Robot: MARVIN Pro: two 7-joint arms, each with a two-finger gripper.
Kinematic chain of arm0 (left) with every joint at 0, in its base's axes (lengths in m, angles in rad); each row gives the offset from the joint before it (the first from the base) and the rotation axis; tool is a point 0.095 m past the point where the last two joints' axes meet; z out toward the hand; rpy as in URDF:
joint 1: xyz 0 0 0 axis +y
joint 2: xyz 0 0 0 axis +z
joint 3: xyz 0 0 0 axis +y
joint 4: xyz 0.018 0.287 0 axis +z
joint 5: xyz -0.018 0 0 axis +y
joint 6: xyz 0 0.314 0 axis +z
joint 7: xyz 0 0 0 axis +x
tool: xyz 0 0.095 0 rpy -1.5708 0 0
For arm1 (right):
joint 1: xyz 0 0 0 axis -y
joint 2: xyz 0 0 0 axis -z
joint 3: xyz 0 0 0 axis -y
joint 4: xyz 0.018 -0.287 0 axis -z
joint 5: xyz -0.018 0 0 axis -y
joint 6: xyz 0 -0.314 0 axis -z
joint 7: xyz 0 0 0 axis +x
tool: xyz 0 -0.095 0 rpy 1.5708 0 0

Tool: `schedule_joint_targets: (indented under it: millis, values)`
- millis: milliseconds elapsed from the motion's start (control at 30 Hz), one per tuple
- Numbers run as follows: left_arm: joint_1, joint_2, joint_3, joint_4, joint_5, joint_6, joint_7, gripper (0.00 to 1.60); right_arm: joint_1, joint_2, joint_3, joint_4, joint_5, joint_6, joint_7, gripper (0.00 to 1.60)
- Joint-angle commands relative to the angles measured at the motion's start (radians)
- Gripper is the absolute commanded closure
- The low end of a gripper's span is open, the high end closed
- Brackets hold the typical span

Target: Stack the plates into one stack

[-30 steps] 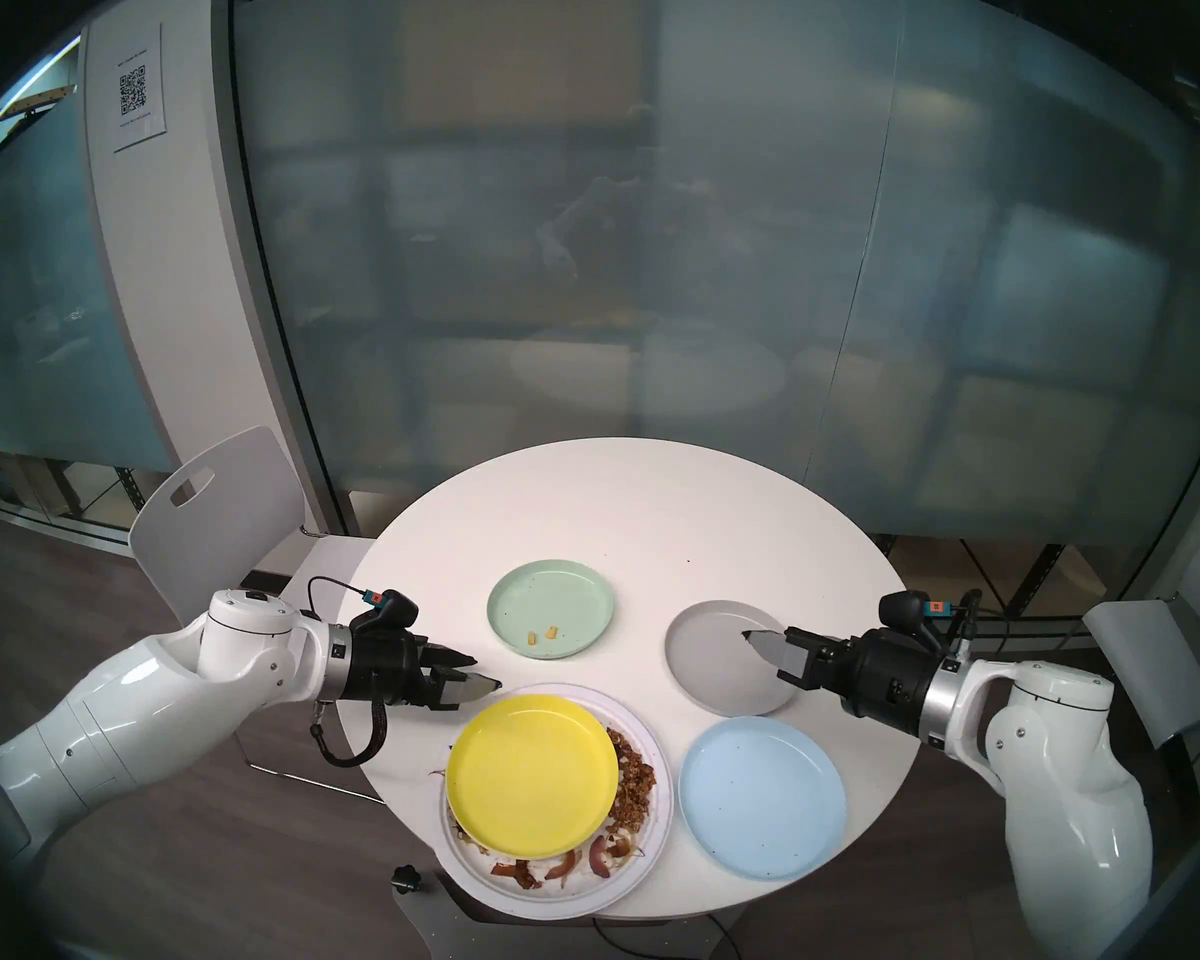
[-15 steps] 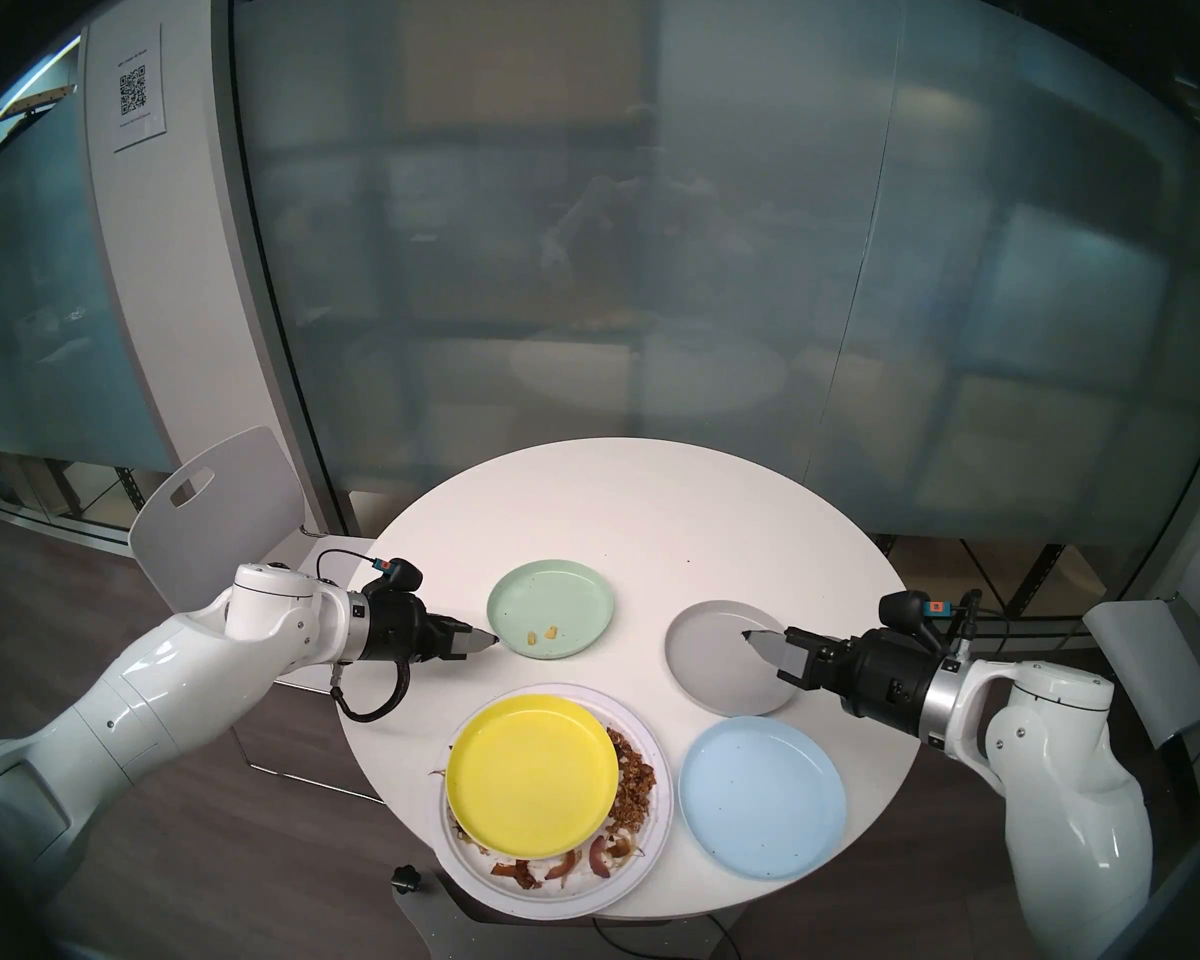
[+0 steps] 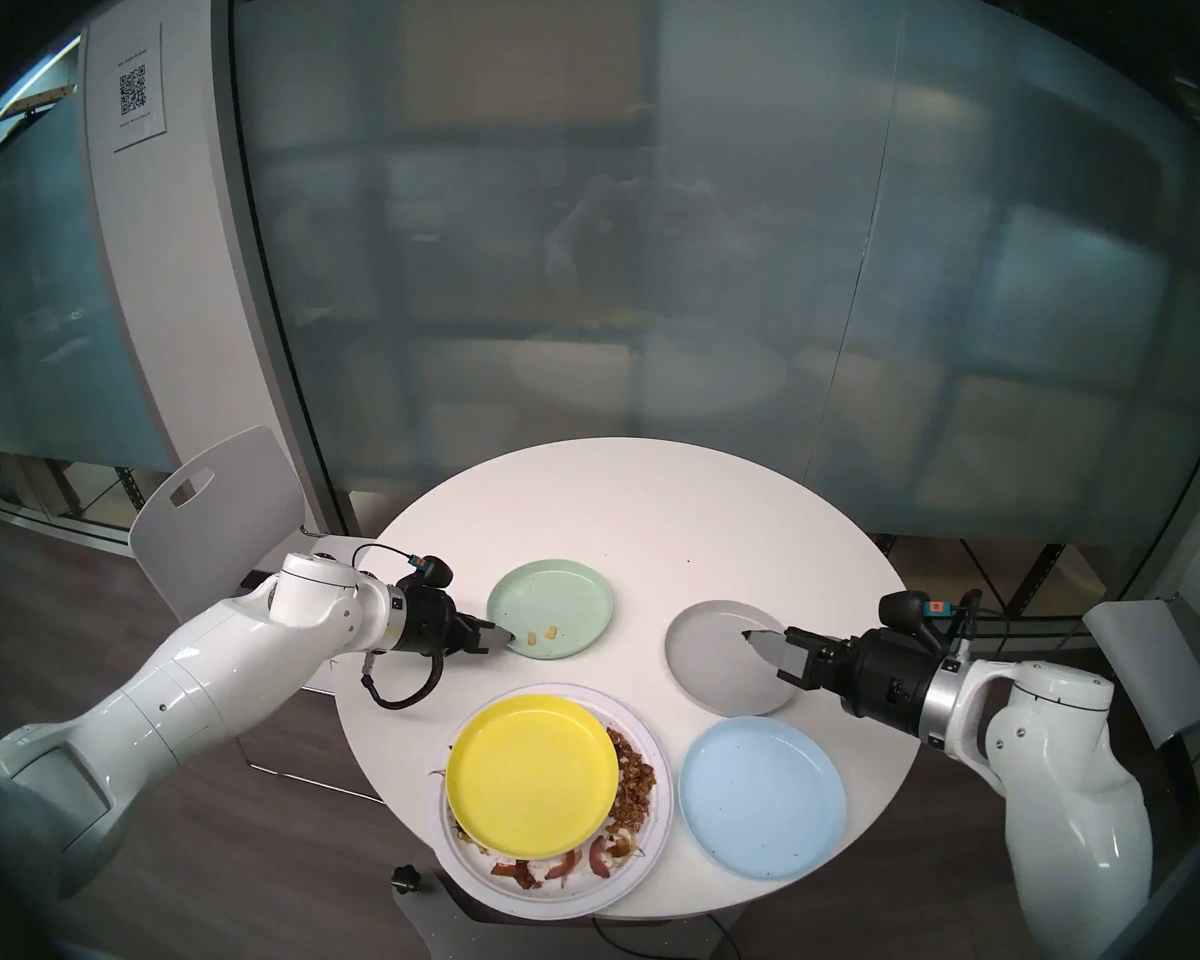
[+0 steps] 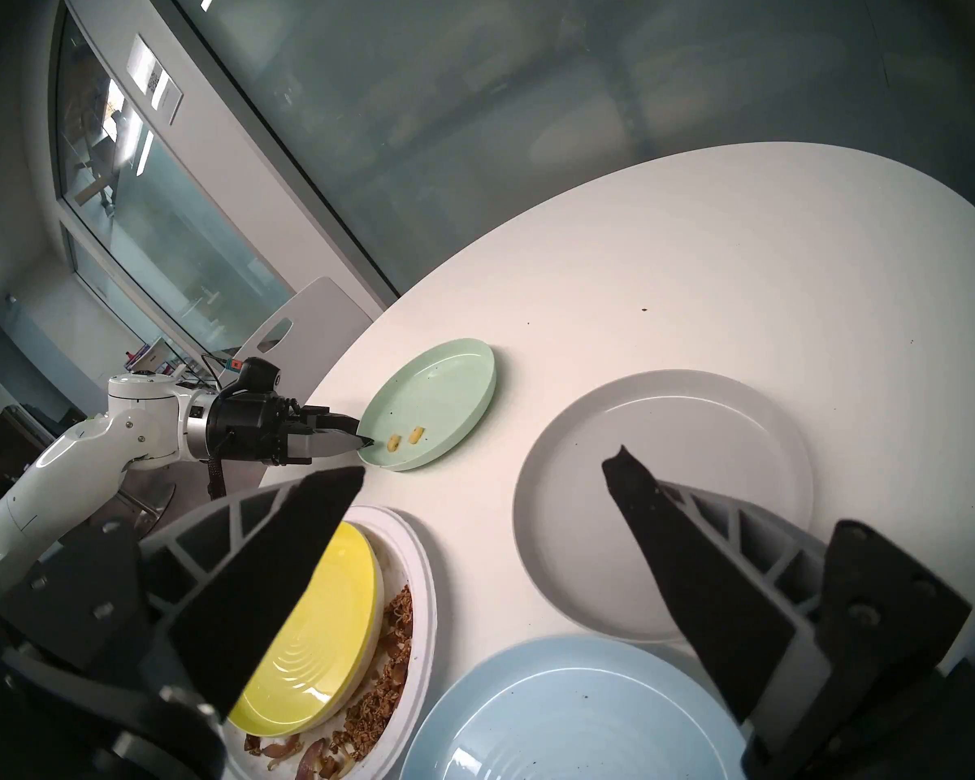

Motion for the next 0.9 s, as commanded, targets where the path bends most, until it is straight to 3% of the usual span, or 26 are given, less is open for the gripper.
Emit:
schedule_joint_targets:
  millis: [0, 133, 233, 567, 867]
  values:
    - [-0.057, -0.029, -0.009, 0.013, 0.002, -0.015, -0.024, 0.45, 0.002, 0.002, 0.0, -0.014, 0.0, 0.0, 0.001, 0.0]
    - [-0.064, -0.038, -0.005, 0.032, 0.009, -0.012, -0.032, 0.8, 0.002, 0.002, 0.0, -0.014, 0.0, 0.0, 0.001, 0.0]
    - [-0.069, -0.047, -0.001, 0.052, 0.017, -0.013, -0.039, 0.88, 0.002, 0.002, 0.0, -0.015, 0.0, 0.0, 0.001, 0.0]
    - [-0.084, -0.079, 0.009, 0.107, 0.035, -0.006, -0.046, 0.91, 0.002, 0.002, 0.0, -0.015, 0.0, 0.0, 0.0, 0.0]
    - [-0.109, -0.11, -0.012, 0.139, 0.037, -0.003, -0.015, 1.31, 0.002, 0.002, 0.0, -0.014, 0.0, 0.0, 0.001, 0.0]
